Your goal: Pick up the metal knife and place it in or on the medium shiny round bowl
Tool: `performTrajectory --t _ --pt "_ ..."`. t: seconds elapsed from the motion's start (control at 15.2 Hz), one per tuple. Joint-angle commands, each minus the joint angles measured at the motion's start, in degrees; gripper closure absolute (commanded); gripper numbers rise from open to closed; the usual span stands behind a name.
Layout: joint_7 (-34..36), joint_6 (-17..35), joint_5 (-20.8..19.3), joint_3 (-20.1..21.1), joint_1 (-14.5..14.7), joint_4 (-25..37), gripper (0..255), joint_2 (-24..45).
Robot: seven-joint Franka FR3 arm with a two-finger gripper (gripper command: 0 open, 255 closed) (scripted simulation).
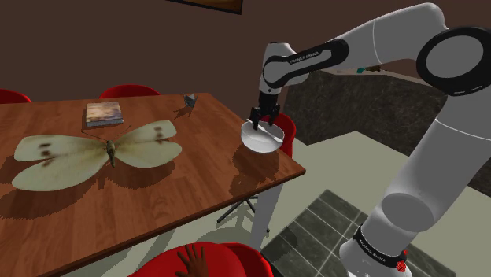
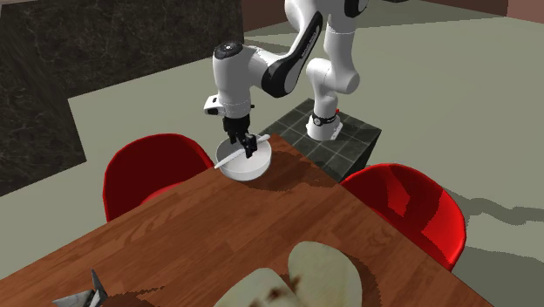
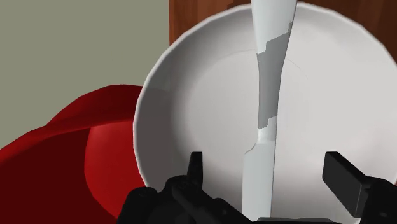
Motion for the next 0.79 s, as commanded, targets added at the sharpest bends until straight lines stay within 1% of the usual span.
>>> performTrajectory --t 0.0,0.07,0.33,0.73 --pt "0.00 0.00 0.00 0.00 0.00 -0.01 0 0.00" --pt "0.00 0.00 0.00 0.00 0.00 0.02 0 0.03" --pt "-0.13 -7.08 0.20 0.07 0.07 5.16 0 -1.91" --pt "-0.13 -7.08 0.20 0.07 0.07 5.16 0 -1.91"
